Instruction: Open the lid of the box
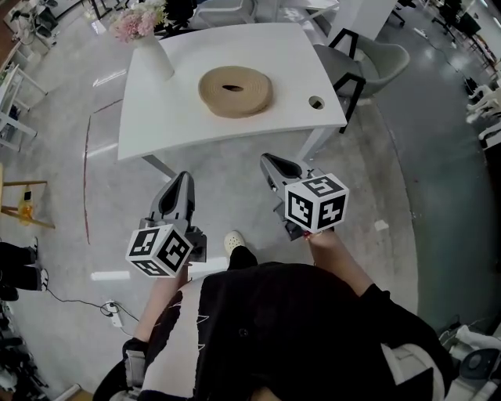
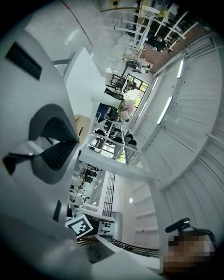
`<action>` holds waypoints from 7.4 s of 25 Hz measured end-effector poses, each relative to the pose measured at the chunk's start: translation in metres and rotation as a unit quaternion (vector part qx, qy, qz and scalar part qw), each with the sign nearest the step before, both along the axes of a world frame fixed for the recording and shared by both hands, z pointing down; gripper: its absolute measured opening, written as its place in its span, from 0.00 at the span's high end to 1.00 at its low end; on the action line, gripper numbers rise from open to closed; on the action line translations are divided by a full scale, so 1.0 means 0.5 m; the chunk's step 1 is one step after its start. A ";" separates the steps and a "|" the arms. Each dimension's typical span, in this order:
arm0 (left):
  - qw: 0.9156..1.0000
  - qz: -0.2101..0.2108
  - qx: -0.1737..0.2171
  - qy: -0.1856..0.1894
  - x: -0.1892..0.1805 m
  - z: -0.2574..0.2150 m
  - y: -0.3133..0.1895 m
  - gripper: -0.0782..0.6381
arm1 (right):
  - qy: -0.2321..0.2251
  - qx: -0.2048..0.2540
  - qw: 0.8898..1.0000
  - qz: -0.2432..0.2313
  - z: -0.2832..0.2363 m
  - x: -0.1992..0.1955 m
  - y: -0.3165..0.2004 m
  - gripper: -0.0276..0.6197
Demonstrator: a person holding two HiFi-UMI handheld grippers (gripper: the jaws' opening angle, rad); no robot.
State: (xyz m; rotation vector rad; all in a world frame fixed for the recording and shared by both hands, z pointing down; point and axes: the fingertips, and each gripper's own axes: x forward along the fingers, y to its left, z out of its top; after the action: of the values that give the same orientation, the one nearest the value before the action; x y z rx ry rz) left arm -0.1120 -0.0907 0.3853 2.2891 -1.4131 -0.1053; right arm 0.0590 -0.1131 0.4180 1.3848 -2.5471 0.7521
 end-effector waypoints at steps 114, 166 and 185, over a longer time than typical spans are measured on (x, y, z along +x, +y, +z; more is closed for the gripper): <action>0.996 -0.062 -0.062 -0.002 -0.316 0.125 -0.217 0.88 | 0.497 0.067 0.853 -0.144 0.238 -0.129 -0.402 0.74; 0.992 -0.114 -0.050 -0.016 -0.210 0.039 -0.284 0.88 | 0.265 -0.067 0.944 -0.186 0.198 -0.123 -0.400 0.74; 0.991 -0.118 -0.057 -0.026 -0.205 0.044 -0.284 0.88 | 0.194 -0.080 0.961 -0.179 0.182 -0.111 -0.412 0.74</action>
State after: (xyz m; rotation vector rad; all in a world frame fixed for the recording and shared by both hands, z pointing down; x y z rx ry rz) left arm -0.2143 -0.2328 0.4075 2.0402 -1.6674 -0.0351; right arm 0.0034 -0.3192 0.5090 0.8806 -2.2726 0.5435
